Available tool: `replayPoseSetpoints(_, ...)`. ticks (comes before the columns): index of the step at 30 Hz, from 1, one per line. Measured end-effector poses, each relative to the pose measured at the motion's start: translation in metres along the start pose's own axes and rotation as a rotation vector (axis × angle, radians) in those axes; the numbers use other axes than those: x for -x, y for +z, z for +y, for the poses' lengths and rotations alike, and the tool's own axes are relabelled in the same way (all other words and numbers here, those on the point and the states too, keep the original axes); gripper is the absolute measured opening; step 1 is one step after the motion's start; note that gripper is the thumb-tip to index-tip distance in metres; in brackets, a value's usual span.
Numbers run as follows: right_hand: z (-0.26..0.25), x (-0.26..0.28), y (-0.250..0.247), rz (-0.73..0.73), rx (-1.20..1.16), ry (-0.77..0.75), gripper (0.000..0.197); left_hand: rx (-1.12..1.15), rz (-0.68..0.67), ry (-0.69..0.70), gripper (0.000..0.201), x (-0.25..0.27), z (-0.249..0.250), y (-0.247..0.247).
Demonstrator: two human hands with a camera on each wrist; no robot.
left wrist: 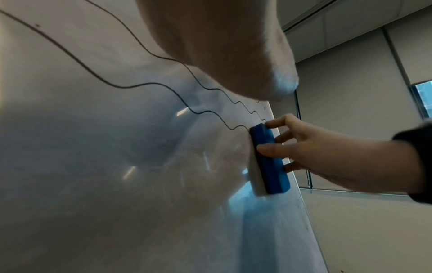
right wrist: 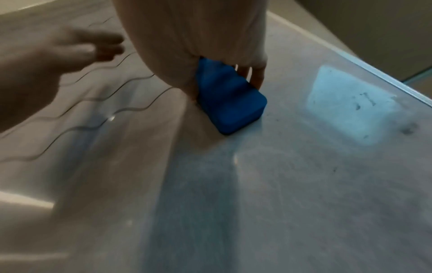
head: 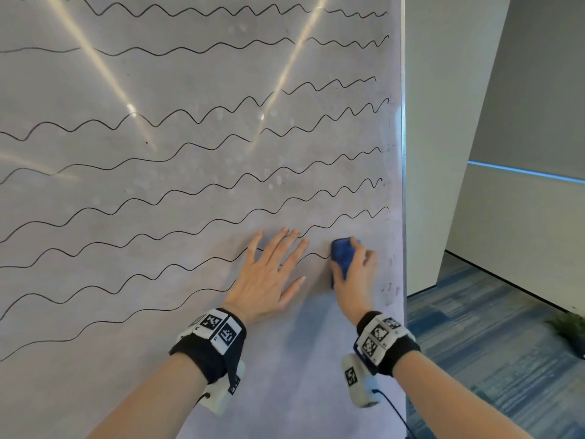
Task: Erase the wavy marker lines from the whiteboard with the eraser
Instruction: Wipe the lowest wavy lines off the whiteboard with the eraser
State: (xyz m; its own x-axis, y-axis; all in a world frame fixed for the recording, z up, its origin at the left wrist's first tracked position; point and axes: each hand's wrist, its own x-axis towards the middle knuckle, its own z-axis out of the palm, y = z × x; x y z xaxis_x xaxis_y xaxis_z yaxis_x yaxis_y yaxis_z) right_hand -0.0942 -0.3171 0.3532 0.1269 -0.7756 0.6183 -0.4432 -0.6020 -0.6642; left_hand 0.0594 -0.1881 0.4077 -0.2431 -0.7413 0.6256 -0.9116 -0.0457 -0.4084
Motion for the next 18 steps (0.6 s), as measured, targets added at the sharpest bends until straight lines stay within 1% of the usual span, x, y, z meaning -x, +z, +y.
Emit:
replayPoseSetpoints(2, -0.004, 0.02, 0.008, -0.086, -0.059, -0.134, 0.069, 0.01, -0.01, 0.001, 0.062, -0.003, 0.002, 0.0)
replayPoseSetpoints(3, -0.001, 0.024, 0.007, -0.115, -0.046, -0.192, 0.072, 0.013, -0.014, 0.002, 0.062, -0.004, 0.003, 0.0)
replayPoseSetpoints(4, 0.006, 0.023, 0.004, -0.144, -0.017, -0.243, 0.072, 0.013, -0.015, 0.003, 0.062, -0.005, 0.004, -0.002)
replayPoseSetpoints(5, 0.014, 0.018, -0.001, -0.16, -0.004, -0.257, 0.071, 0.011, -0.012, 0.002, 0.062, -0.005, 0.004, -0.003)
replayPoseSetpoints(6, 0.02, 0.012, -0.005, -0.149, -0.008, -0.207, 0.068, 0.008, -0.011, 0.001, 0.062, -0.004, 0.003, -0.004)
replayPoseSetpoints(9, 0.023, -0.011, -0.019, -0.019, -0.024, 0.114, 0.061, -0.013, -0.013, -0.008, 0.061, 0.007, -0.006, -0.006)
replayPoseSetpoints(10, 0.017, -0.013, -0.021, 0.008, -0.01, 0.167, 0.06, -0.02, -0.015, -0.011, 0.061, 0.01, -0.009, -0.007)
replayPoseSetpoints(11, 0.009, -0.011, -0.02, 0.025, -0.005, 0.181, 0.06, -0.025, -0.015, -0.012, 0.062, 0.014, -0.012, -0.007)
replayPoseSetpoints(12, 0.0, -0.006, -0.016, 0.028, -0.008, 0.154, 0.059, -0.029, -0.012, -0.014, 0.062, 0.016, -0.014, -0.007)
replayPoseSetpoints(13, -0.008, 0.001, -0.009, 0.018, -0.036, 0.096, 0.06, -0.031, -0.009, -0.014, 0.062, 0.018, -0.015, -0.007)
replayPoseSetpoints(15, -0.018, 0.021, 0.01, -0.038, -0.103, -0.046, 0.069, -0.028, -0.009, -0.011, 0.062, 0.017, -0.015, -0.008)
replayPoseSetpoints(16, -0.019, 0.031, 0.017, -0.082, -0.103, -0.109, 0.073, -0.022, -0.011, -0.009, 0.062, 0.016, -0.014, -0.008)
replayPoseSetpoints(18, -0.016, 0.043, 0.021, -0.131, -0.048, -0.23, 0.073, -0.01, -0.019, -0.003, 0.063, 0.013, -0.012, -0.008)
